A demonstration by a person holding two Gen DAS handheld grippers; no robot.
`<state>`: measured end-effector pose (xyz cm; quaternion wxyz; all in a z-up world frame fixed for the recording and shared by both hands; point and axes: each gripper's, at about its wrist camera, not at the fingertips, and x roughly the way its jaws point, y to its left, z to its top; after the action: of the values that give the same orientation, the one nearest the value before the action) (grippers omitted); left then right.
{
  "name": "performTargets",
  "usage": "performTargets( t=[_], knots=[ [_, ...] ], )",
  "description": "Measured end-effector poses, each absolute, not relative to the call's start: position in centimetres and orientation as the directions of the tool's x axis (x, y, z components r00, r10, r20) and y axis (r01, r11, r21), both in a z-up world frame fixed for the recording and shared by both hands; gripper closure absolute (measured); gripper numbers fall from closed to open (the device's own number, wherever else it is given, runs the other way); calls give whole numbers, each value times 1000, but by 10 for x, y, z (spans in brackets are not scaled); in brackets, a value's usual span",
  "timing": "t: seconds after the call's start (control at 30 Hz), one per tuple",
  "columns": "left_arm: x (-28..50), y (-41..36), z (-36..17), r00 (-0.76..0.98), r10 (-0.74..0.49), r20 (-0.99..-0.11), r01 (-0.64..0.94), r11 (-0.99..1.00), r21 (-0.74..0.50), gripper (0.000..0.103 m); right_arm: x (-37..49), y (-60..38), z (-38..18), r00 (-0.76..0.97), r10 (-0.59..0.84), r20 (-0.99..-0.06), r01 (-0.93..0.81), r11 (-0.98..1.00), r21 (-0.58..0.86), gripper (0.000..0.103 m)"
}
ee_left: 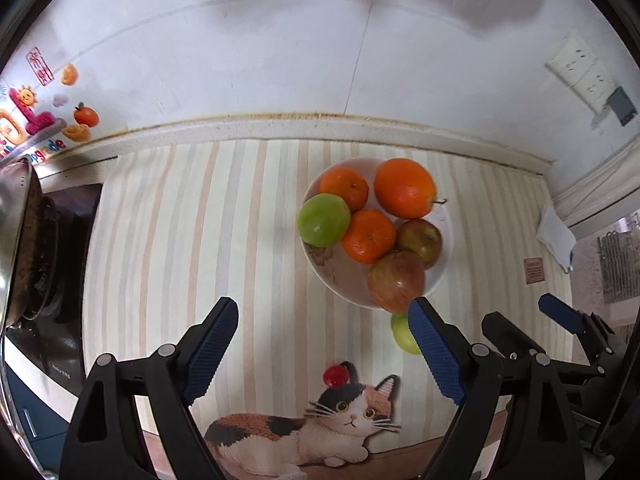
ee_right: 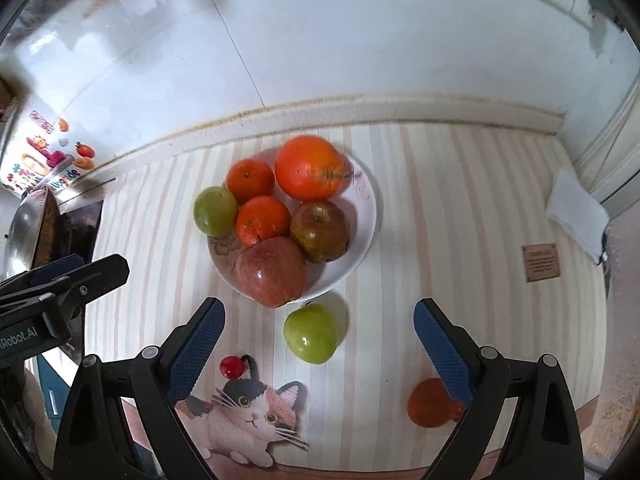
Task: Organize fruits
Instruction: 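Grasp a second green apple with the left tool while the right tool reaches toward an orange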
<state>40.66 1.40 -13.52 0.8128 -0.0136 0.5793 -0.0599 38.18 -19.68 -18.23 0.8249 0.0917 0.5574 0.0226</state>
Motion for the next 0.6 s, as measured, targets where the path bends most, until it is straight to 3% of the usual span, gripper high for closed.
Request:
performTargets(
  t=[0.33, 0.6],
  knots=[
    [362, 15, -91, 418, -124, -900, 109, 990, -85, 16, 338, -196, -126, 476, 137, -869, 22, 986, 167, 5],
    [344, 14, -79, 436, -155, -887, 113, 987, -117, 16, 318, -214, -104, 504, 185, -844, 50, 969, 242, 5]
  ],
)
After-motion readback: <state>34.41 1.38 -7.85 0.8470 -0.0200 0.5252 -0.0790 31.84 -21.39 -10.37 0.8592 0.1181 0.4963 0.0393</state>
